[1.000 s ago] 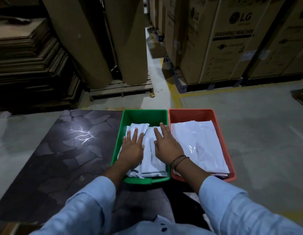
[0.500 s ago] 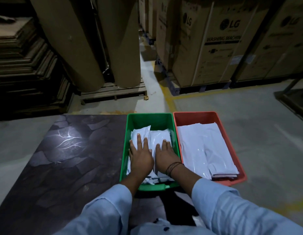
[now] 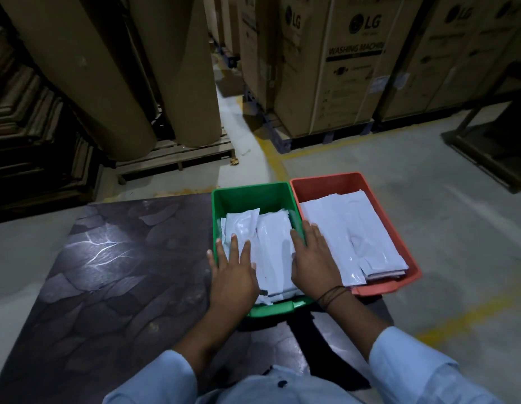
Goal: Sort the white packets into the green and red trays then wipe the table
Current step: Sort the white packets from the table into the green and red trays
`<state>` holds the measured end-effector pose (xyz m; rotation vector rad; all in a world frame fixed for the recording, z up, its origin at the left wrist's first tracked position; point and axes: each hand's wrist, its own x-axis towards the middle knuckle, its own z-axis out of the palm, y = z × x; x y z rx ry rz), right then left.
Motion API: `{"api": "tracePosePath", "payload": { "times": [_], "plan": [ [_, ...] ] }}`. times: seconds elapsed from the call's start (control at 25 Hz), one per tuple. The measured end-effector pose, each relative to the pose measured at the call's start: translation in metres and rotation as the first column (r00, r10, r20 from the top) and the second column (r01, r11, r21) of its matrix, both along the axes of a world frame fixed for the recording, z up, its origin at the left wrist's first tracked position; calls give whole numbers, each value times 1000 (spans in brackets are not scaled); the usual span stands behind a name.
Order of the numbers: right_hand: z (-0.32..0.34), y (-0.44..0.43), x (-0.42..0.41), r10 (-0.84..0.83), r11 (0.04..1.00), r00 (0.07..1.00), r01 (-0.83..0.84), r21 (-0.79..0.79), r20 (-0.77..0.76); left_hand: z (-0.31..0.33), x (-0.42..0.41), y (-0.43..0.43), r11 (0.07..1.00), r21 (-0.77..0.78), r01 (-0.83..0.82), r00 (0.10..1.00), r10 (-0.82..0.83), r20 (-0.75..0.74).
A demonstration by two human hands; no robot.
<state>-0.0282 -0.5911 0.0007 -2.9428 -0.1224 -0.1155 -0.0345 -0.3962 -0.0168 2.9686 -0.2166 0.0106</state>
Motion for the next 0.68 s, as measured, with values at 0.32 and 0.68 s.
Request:
{"api": "tracePosePath", "payload": {
  "times": [0.32, 0.68],
  "plan": [
    [-3, -3, -12, -43, 992, 999, 45, 120, -21, -1, -13, 9, 999, -22, 33, 998, -32, 56],
    [1, 1, 13, -21, 994, 1000, 24, 111, -23, 9, 10, 15, 997, -67, 31, 999, -30, 17]
  ]
}}
